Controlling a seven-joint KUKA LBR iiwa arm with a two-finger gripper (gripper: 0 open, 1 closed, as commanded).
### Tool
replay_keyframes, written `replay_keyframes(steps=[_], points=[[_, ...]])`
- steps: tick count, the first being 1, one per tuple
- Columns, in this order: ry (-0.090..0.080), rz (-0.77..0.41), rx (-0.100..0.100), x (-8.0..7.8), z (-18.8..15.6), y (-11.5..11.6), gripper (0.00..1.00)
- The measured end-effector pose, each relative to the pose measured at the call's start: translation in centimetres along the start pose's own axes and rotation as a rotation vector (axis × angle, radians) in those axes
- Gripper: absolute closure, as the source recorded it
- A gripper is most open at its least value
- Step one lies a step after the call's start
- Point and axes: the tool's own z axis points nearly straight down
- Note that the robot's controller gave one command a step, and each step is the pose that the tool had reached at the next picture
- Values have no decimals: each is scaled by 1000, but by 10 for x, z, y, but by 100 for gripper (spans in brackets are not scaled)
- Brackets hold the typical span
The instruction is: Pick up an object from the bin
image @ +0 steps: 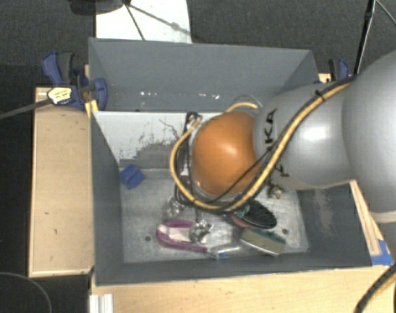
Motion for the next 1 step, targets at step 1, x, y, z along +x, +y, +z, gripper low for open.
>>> replay_keyframes(steps=[1], points=[[2, 133, 5, -6, -97, 3, 100]])
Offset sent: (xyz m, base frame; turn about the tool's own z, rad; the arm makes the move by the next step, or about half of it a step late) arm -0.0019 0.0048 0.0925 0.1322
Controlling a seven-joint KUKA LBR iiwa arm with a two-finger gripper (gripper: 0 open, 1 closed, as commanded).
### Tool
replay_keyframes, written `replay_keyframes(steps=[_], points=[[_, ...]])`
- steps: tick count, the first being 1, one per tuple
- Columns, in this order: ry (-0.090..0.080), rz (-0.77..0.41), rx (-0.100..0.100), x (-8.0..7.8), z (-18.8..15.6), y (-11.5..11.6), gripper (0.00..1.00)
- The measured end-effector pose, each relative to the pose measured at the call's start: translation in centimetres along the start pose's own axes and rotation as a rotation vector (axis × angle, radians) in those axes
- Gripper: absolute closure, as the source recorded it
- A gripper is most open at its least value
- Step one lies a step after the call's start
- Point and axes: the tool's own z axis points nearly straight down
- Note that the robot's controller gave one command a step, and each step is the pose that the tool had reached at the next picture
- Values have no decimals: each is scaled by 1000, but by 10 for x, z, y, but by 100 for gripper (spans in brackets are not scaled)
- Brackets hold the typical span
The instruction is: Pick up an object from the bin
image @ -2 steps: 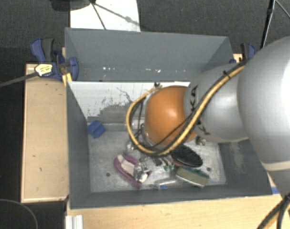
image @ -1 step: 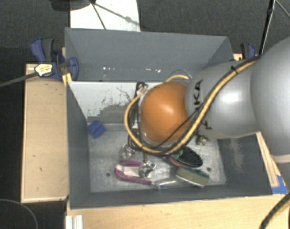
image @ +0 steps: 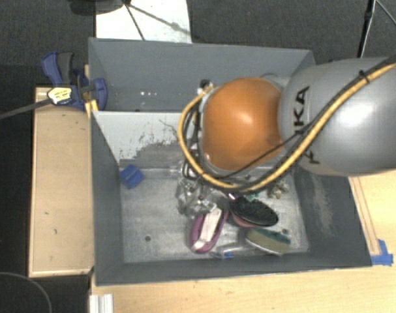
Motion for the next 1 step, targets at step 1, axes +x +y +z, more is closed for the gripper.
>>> replay_keyframes(steps=[1], points=[[8, 2, -4, 2, 4, 1, 0]])
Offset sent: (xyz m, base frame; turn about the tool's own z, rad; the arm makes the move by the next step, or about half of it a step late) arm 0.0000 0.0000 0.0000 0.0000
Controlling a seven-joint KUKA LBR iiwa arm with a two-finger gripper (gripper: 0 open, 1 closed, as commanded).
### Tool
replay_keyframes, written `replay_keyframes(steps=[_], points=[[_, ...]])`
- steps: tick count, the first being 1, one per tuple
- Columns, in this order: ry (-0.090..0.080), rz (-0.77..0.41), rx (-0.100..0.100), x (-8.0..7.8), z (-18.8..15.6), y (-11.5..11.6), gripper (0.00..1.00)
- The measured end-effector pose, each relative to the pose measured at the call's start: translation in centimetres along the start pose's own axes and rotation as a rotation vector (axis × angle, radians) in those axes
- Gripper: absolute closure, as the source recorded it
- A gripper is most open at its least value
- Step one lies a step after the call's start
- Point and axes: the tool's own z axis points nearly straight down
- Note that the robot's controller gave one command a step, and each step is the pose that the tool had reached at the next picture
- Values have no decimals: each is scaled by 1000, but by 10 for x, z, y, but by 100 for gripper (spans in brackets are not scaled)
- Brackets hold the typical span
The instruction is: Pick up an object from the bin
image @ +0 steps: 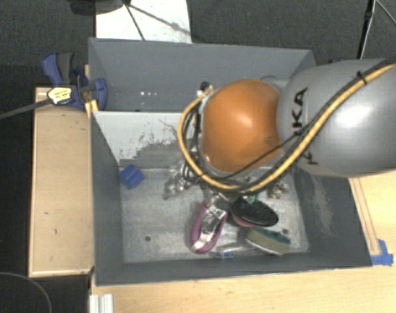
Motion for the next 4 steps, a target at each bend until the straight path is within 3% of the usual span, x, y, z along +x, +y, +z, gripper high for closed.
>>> replay_keyframes(steps=[1, 2, 3, 4], points=[[5, -200, -1, 35, 78, -47, 0], [-5, -474, 3, 48, 106, -51, 0], [-10, -470, 4, 45, 104, -50, 100], [-3, -512, 4, 46, -69, -52, 100]])
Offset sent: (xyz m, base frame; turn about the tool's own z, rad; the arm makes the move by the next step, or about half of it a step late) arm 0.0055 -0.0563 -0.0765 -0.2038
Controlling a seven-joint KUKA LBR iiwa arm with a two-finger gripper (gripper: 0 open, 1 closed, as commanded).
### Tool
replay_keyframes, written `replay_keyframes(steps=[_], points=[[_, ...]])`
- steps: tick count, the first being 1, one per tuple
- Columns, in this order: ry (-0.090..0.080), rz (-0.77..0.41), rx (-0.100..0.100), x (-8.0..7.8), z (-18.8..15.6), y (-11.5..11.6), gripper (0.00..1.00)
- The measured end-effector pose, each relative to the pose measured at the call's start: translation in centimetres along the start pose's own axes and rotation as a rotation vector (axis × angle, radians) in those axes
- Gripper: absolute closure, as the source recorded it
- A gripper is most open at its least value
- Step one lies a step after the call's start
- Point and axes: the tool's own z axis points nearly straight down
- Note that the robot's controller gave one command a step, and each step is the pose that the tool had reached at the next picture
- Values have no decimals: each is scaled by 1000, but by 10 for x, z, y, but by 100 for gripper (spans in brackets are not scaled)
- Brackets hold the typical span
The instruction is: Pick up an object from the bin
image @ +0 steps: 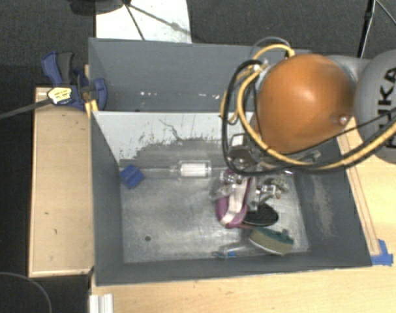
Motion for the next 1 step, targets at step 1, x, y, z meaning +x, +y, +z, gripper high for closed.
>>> replay_keyframes(steps=[1], points=[[4, 42, -8, 28, 8, 20, 100]])
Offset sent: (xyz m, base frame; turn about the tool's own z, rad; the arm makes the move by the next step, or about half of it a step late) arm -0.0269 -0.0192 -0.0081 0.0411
